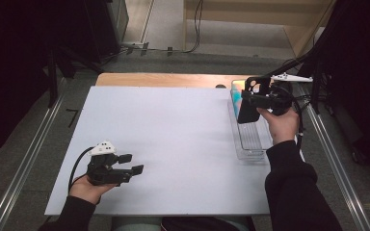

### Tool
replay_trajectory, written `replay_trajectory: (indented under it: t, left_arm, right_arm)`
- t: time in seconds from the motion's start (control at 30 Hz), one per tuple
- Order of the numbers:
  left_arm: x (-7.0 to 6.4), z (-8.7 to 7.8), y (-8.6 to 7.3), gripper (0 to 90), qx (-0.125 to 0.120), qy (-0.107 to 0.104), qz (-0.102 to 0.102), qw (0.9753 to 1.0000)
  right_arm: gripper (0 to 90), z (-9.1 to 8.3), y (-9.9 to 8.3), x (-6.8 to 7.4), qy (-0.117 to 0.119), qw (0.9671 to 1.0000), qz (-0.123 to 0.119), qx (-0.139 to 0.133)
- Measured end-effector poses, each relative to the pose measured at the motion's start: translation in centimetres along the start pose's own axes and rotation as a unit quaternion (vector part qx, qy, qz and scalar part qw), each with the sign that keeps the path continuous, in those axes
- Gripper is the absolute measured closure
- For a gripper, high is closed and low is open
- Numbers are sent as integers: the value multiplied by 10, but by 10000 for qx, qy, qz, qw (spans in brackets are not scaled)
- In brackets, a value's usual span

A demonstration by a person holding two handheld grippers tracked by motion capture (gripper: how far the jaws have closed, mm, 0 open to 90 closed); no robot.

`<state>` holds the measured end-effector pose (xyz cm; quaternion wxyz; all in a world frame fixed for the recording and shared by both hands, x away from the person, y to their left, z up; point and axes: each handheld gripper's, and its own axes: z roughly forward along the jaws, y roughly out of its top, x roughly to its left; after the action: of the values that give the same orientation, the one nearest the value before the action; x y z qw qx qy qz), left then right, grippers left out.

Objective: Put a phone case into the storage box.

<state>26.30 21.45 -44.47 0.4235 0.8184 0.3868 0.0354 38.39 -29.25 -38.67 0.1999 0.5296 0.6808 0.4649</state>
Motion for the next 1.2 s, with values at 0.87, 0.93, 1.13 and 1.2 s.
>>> replay_trajectory:
  t: [0.87,0.93,1.13,1.2]
  left_arm:
    - [2,5,3,335,7,-134,-6,9999]
    - [2,5,3,336,34,-198,-24,9998]
    - [3,6,3,336,40,-215,-26,9998]
    - [3,5,3,337,39,-221,-26,9997]
  right_arm:
    - [142,81,-16,-30,-732,9958,278,465]
    - [141,86,-14,-31,-738,9953,359,521]
    - [140,99,-8,-31,-908,9931,340,665]
    - [138,103,-7,-31,-936,9924,341,716]
